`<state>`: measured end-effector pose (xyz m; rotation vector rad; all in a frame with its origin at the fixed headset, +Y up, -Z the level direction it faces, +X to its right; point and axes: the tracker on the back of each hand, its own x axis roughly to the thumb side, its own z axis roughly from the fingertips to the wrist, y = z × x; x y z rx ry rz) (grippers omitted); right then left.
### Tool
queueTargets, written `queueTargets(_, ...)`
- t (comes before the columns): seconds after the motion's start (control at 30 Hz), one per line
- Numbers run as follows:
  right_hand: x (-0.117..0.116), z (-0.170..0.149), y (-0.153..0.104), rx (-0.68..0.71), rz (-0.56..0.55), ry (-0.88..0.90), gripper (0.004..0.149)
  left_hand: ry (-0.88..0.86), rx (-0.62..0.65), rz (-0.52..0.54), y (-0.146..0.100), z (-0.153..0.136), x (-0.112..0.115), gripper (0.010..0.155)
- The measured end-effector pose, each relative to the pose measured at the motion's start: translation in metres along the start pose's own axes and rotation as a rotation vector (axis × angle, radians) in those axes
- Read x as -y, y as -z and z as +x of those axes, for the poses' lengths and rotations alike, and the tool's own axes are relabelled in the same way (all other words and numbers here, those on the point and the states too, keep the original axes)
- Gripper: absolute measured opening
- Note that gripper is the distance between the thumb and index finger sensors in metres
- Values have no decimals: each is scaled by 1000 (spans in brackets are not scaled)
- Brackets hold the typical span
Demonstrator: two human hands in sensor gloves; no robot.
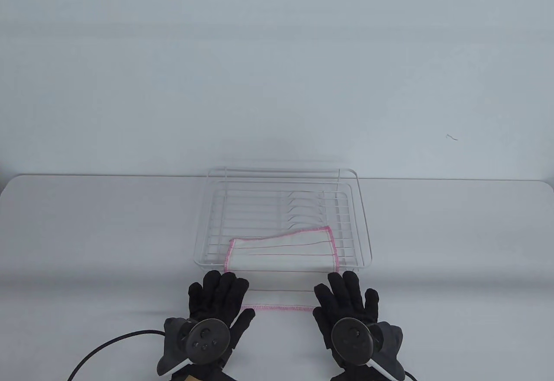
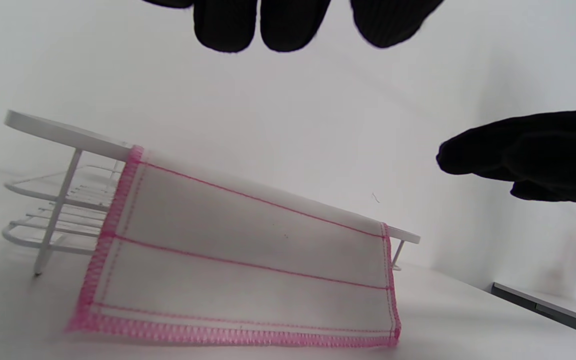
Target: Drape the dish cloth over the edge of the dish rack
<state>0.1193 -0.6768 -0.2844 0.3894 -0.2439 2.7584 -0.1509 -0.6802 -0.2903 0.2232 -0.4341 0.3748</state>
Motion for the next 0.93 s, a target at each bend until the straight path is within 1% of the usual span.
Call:
queueTargets(0.33, -1, 1, -2, 14, 24, 7, 51, -35, -1, -17, -1, 1, 0, 62)
queueTargets(0.73, -5, 3, -4, 33, 41, 20, 51, -42, 24, -49, -3, 7, 6, 63)
queueTargets(0.93, -6, 3, -4, 38, 44, 32, 50, -52, 10, -29, -5, 3, 3, 63)
